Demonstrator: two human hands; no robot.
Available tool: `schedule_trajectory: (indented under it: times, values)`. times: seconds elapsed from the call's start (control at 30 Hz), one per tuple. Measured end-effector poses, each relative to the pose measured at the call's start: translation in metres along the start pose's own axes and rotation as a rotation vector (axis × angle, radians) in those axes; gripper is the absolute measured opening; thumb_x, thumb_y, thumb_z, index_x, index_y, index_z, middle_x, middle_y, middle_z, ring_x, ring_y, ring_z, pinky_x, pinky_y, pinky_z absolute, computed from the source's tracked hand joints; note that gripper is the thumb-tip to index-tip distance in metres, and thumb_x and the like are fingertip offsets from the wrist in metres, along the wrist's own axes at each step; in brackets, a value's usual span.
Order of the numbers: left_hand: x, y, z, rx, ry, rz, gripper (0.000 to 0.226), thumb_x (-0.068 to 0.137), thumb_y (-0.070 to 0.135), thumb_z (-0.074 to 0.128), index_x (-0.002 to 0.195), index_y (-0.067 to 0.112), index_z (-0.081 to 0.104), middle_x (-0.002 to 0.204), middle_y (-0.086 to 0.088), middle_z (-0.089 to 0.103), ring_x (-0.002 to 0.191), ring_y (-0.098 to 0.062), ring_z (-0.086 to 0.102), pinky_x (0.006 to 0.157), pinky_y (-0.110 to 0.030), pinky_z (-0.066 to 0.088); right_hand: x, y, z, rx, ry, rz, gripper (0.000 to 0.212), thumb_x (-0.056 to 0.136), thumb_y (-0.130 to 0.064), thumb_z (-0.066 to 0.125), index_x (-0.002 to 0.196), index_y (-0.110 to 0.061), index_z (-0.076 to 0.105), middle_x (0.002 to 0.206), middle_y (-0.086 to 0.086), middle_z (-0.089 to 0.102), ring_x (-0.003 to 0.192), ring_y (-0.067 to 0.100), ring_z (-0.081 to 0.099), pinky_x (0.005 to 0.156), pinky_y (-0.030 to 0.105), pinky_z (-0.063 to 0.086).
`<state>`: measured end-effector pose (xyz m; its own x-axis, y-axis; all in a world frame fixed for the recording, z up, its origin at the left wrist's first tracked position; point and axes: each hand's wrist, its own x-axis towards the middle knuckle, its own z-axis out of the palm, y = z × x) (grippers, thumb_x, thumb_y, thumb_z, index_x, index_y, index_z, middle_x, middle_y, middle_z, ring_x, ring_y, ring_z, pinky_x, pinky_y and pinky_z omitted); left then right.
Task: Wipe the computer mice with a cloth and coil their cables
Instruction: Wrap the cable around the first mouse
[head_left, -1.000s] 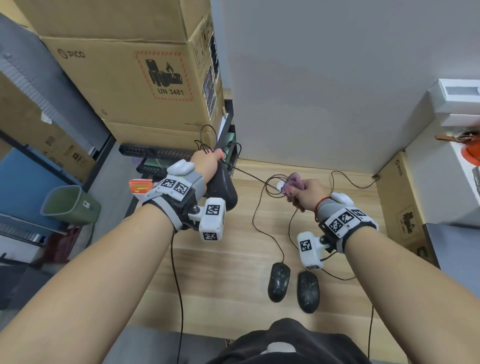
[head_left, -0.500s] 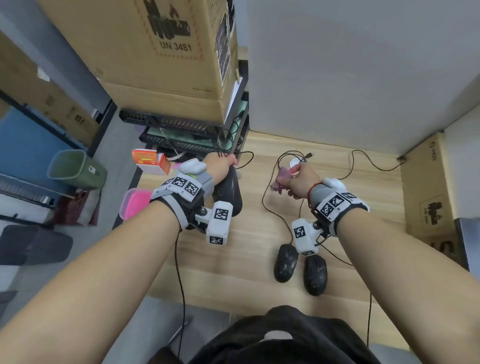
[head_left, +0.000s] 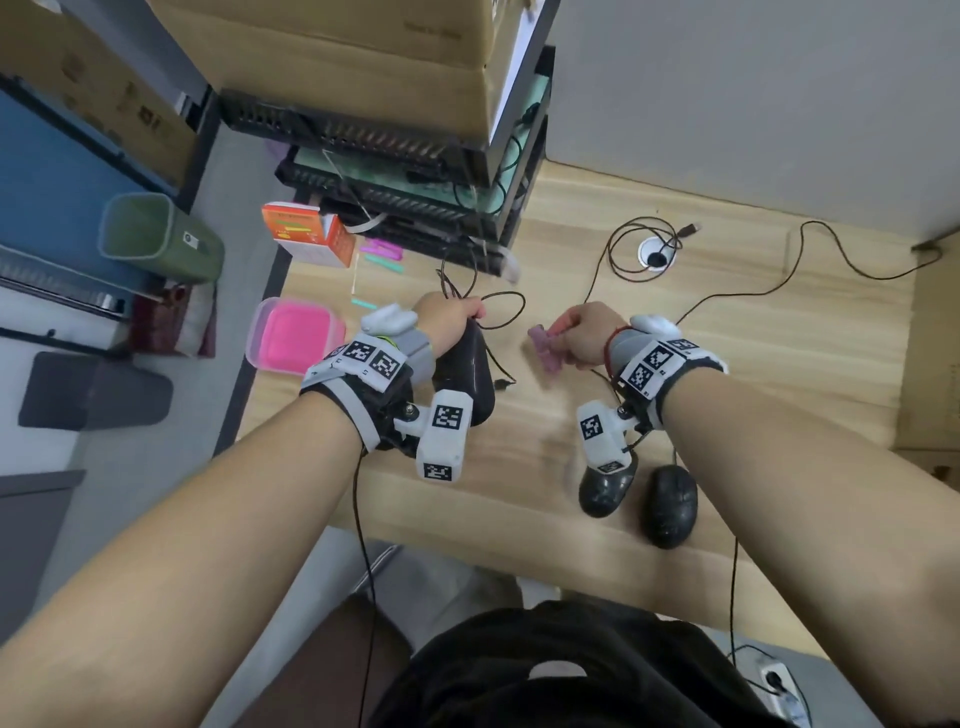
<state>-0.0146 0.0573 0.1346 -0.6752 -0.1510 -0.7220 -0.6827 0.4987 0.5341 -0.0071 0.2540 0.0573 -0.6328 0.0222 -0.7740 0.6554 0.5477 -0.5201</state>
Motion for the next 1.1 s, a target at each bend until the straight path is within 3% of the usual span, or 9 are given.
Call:
schedule_trajectory:
  times: [0.17,0.23,0.37,0.5,0.63,0.83,0.93,1.0,1.1]
  values:
    - [0.006,-0.005,0.006,-0.034,-0.018,-0.02,0.017,0.083,0.021,0.064,0.072,0.012,0.056,0.069,-0.005,0.054,0.06,-0.022,0.051,0.053,-0.025,0.039,-0.002,0.018,0.013,-0.346,-0.157,0.056,0.02,0.08,-0.029,0.064,0.096,-0.019,0.072,0.097,0.001,0.072,0.097,0.022,0.065,0.093,0.039,0.053]
    - [0.006,-0.003,0.008,-0.041,-0.021,-0.012,0.015,0.083,0.023,0.065,0.075,0.012,0.057,0.068,-0.005,0.054,0.059,-0.022,0.052,0.052,-0.024,0.039,-0.003,0.014,0.012,-0.379,-0.137,0.019,0.02,0.084,-0.028,0.062,0.102,-0.021,0.069,0.103,-0.002,0.069,0.098,0.02,0.063,0.089,0.033,0.051]
    - [0.0,0.007,0.009,-0.033,-0.049,0.058,0.016,0.083,0.027,0.066,0.087,0.011,0.067,0.077,-0.008,0.059,0.069,-0.025,0.057,0.064,-0.028,0.045,-0.017,-0.011,0.002,0.029,0.008,-0.161,0.018,0.095,-0.03,0.055,0.094,-0.019,0.069,0.094,-0.002,0.068,0.082,0.017,0.062,0.069,0.028,0.049]
    - [-0.009,0.02,0.006,-0.031,-0.026,0.152,0.015,0.087,0.028,0.063,0.077,0.018,0.067,0.069,0.0,0.056,0.067,-0.022,0.054,0.059,-0.026,0.04,-0.041,-0.042,-0.004,0.246,-0.073,-0.288,0.038,0.101,-0.04,0.041,0.087,-0.014,0.065,0.086,0.001,0.068,0.069,0.018,0.063,0.063,0.028,0.05]
    - [-0.024,0.039,-0.002,-0.067,-0.046,0.252,0.018,0.089,0.028,0.064,0.078,0.015,0.071,0.065,0.001,0.058,0.058,-0.016,0.052,0.055,-0.023,0.041,-0.065,-0.062,-0.017,0.295,0.134,-0.434,0.027,0.101,-0.032,0.042,0.097,-0.012,0.059,0.091,0.002,0.063,0.074,0.018,0.062,0.068,0.033,0.054]
    - [-0.072,0.077,-0.009,-0.039,-0.169,0.397,0.033,0.084,0.032,0.071,0.094,0.0,0.072,0.088,-0.022,0.063,0.086,-0.037,0.063,0.084,-0.045,0.048,-0.119,-0.086,-0.056,0.392,0.267,-0.57,0.029,0.097,-0.048,0.046,0.109,-0.023,0.055,0.098,-0.004,0.061,0.08,0.016,0.064,0.073,0.033,0.057]
    - [-0.091,0.095,-0.01,-0.028,-0.198,0.431,0.024,0.088,0.028,0.07,0.079,0.006,0.066,0.086,-0.019,0.06,0.096,-0.041,0.067,0.097,-0.054,0.048,-0.14,-0.087,-0.071,0.304,0.235,-0.663,0.026,0.097,-0.033,0.056,0.099,-0.009,0.067,0.08,0.002,0.064,0.064,0.011,0.059,0.065,0.023,0.053]
    - [-0.103,0.108,-0.011,-0.038,-0.159,0.464,0.025,0.087,0.032,0.072,0.076,0.01,0.065,0.08,-0.013,0.063,0.083,-0.03,0.063,0.092,-0.046,0.051,-0.152,-0.084,-0.086,0.289,0.33,-0.677,0.009,0.092,-0.017,0.064,0.094,-0.009,0.068,0.073,0.0,0.062,0.059,0.008,0.056,0.064,0.022,0.052]
    - [-0.112,0.123,-0.011,-0.077,-0.069,0.508,0.03,0.085,0.038,0.073,0.073,0.012,0.066,0.075,-0.005,0.064,0.074,-0.021,0.059,0.08,-0.034,0.049,-0.162,-0.081,-0.11,0.329,0.517,-0.615,0.014,0.088,-0.002,0.061,0.101,-0.005,0.067,0.072,-0.002,0.057,0.061,0.009,0.053,0.068,0.026,0.049]
